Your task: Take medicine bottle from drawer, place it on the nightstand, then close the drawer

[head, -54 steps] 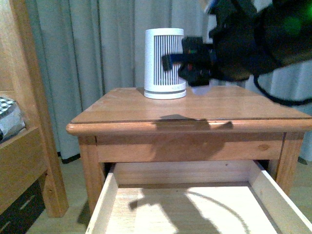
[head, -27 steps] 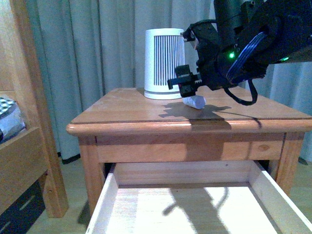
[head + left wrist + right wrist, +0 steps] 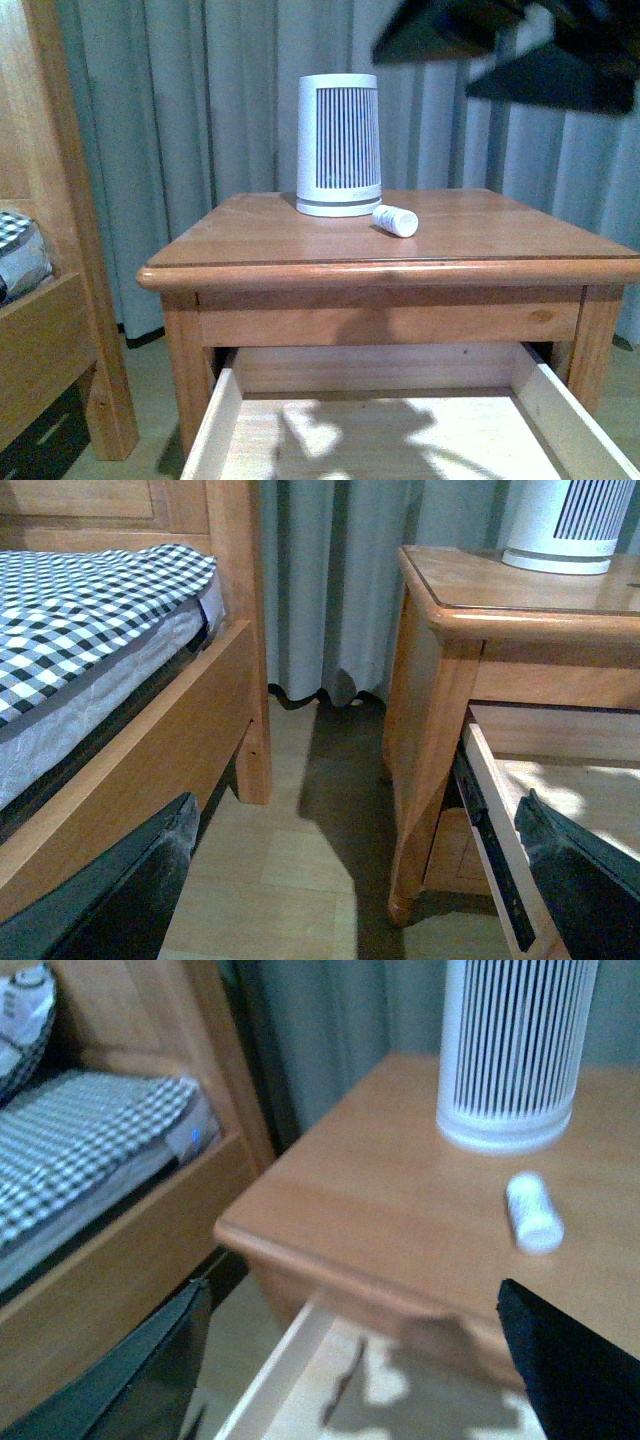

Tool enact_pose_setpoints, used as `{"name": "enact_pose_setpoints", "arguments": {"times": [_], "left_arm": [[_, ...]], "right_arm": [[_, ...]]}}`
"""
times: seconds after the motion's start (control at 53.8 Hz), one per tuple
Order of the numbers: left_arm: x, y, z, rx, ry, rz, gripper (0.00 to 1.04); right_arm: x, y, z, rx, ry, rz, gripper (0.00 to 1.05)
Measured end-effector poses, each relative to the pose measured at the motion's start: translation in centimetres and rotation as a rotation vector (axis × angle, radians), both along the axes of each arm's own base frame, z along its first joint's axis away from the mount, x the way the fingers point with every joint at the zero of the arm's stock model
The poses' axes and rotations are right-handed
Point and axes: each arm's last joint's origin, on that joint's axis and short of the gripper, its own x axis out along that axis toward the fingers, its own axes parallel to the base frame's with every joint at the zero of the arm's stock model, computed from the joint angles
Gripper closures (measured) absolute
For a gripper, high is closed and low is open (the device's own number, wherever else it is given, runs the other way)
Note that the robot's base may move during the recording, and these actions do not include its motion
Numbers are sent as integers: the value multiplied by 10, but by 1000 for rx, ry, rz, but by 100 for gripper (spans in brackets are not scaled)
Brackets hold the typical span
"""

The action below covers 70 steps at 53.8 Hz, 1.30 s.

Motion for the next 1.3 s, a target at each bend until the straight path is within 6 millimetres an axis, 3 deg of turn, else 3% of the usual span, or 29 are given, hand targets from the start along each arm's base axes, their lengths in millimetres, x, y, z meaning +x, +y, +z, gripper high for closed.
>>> {"name": "enact_pose_setpoints", "arguments": {"times": [0.167,0.26,0.446,0.52,0.761,0.929,1.096,1.3], "left_arm": [[0,0,0,0,0,0,7],[0,0,0,0,0,0,7],[0,0,0,0,0,0,7],[0,0,0,0,0,0,7],[0,0,0,0,0,0,7],[0,0,0,0,0,0,7],[0,0,0,0,0,0,7],[0,0,0,0,0,0,7]], "right_arm": [[-62,-21,-68,-36,210,-19,54],[-85,-28,-99,-49,302,-39,70],[-101,-30,-149,-90,426,-70,101],[-98,-28,-165,-94,455,-77,102],[-55,-24,-217,-223,415,-161,102],[3,-21,-241,-366,284,-204,102],[55,-22,-251,-504,141,-197,102],[108,-24,-243,-607,17,-197,102]]}}
